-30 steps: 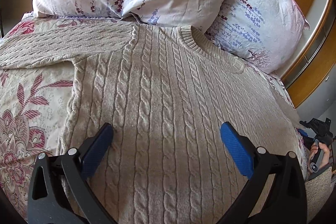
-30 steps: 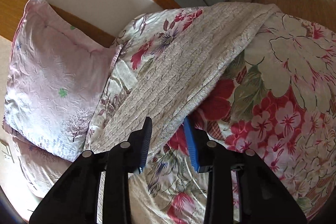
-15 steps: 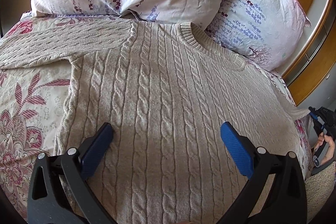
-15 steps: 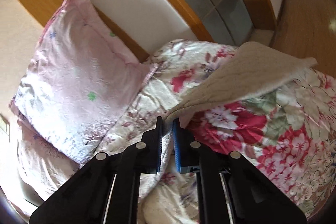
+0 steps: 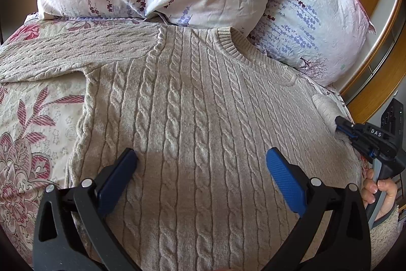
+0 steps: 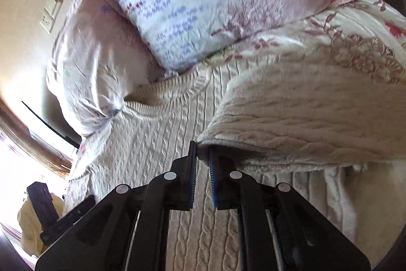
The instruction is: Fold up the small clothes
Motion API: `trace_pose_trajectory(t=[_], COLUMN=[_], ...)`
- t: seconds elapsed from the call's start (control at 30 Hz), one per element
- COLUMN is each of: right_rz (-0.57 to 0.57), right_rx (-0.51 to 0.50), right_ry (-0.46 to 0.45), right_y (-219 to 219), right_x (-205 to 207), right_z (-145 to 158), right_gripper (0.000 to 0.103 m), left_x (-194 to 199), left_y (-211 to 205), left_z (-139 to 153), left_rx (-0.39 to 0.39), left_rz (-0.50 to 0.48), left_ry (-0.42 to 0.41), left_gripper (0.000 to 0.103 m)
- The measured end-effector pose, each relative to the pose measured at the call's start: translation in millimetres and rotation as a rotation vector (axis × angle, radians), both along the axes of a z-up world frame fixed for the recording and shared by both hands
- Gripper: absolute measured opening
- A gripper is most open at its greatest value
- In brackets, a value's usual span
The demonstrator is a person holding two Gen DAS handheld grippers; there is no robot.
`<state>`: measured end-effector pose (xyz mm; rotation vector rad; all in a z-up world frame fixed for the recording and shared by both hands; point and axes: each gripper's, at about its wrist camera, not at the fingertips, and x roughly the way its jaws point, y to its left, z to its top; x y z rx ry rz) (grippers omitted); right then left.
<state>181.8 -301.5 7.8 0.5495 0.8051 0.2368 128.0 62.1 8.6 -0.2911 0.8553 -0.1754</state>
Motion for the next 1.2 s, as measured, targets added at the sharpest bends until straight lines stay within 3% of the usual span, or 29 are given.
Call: trace_pose_trajectory(t=[0.07, 0.13, 0.17, 0.2, 0.23, 0.33, 0.53, 0.73, 0.8, 0.9, 0.97, 1.1, 1.2], right_rz=[0.006, -0.003, -0.031, -0.069, -0.111, -0.274, -0.551, -0.685, -0.713, -0.712, -0.650, -0.441, -0.234], right_rx=[0.033, 0.118, 0.149, 0.177, 0.210, 0.317, 0.455, 0.446, 0.390, 0.320, 0.287, 0.229, 0.221], right_ry=[0.038, 0.045, 0.033, 0.011, -0.009, -0.008, 0.134, 0.118, 0.129, 0.101, 0.006, -0.197, -0.273], right_y=[0.7, -9.4, -18.3, -30.0, -42.4, -86.8, -142.5, -154.5, -159.0, -159.6, -146.3, -89.8, -31.4], right_x=[-8.8, -20.3, -27.3, -35.0, -45.9, -70.0, -88.6, -80.4, -72.4, -63.3, -54.9, -26.4, 4.6], right_z=[-6.1, -4.3, -0.5, 4.5, 7.8, 6.6, -28.9, -36.0, -36.4, -27.4, -0.4, 68.3, 97.2], right_gripper=[0.013, 0.034, 0.053, 0.060, 0.060, 0.060, 0.056, 0.038, 0.012, 0.010, 0.010, 0.009, 0.009], left_x=[-0.5, -0.4, -0.3, -0.3, -0.3, 0.6, 4.4, 3.6, 3.3, 3.1, 3.2, 3.1, 2.4], left_y=[-0.1, -0.3, -0.2, -0.5, -0.7, -5.2, -20.4, -15.2, -14.7, -14.7, -15.0, -15.2, -13.5], left_z=[0.2, 0.4, 0.4, 0.3, 0.3, 0.2, -2.4, -2.8, -2.7, -2.6, -2.6, -2.6, -1.3], left_rx=[-0.001, 0.002, 0.002, 0.006, 0.011, 0.045, 0.170, 0.145, 0.141, 0.141, 0.141, 0.141, 0.125], left_rz=[0.000, 0.000, 0.000, 0.000, 0.000, -0.001, -0.022, -0.026, -0.026, -0.026, -0.026, -0.026, -0.026], left_ry=[0.000, 0.001, 0.001, 0.001, 0.003, 0.012, 0.044, 0.038, 0.037, 0.037, 0.037, 0.037, 0.033], left_gripper=[0.101, 0.101, 0.101, 0.101, 0.101, 0.101, 0.101, 0.101, 0.101, 0.101, 0.101, 0.101, 0.101])
